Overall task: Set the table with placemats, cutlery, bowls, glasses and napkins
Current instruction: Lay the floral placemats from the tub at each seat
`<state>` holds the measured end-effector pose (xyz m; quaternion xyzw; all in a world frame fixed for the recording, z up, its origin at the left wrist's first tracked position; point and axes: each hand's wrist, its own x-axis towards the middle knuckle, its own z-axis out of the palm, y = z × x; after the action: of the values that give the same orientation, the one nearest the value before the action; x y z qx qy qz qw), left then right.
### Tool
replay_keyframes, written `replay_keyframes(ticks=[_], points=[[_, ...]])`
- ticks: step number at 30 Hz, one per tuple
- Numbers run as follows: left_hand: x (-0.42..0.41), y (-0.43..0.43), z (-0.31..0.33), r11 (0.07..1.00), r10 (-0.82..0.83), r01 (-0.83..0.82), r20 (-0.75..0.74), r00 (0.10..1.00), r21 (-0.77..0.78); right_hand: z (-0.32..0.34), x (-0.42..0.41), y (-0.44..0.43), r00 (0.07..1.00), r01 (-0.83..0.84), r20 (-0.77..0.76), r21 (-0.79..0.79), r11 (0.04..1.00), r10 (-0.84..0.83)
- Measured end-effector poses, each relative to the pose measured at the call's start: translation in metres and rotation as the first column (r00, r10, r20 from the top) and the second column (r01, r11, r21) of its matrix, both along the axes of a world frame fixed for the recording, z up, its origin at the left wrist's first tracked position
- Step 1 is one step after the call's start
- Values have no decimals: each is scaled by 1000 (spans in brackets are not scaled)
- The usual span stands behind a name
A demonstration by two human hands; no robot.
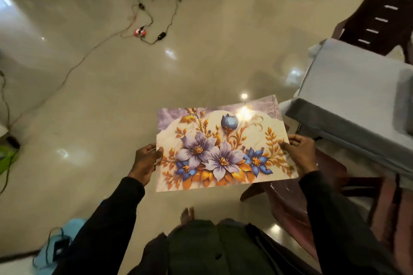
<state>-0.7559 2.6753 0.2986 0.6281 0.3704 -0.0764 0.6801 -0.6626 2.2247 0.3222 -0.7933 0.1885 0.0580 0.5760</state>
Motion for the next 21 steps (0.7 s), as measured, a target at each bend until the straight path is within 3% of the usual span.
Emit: replay_keyframes(ticks=[8,21], points=[[145,17,16,972,-237,237,7,971,2,3,48,15,969,247,-19,-7,969,-248],[399,-75,11,860,-510,510,-20,860,14,-24,175,-54,835,547,-77,8,837,-545]])
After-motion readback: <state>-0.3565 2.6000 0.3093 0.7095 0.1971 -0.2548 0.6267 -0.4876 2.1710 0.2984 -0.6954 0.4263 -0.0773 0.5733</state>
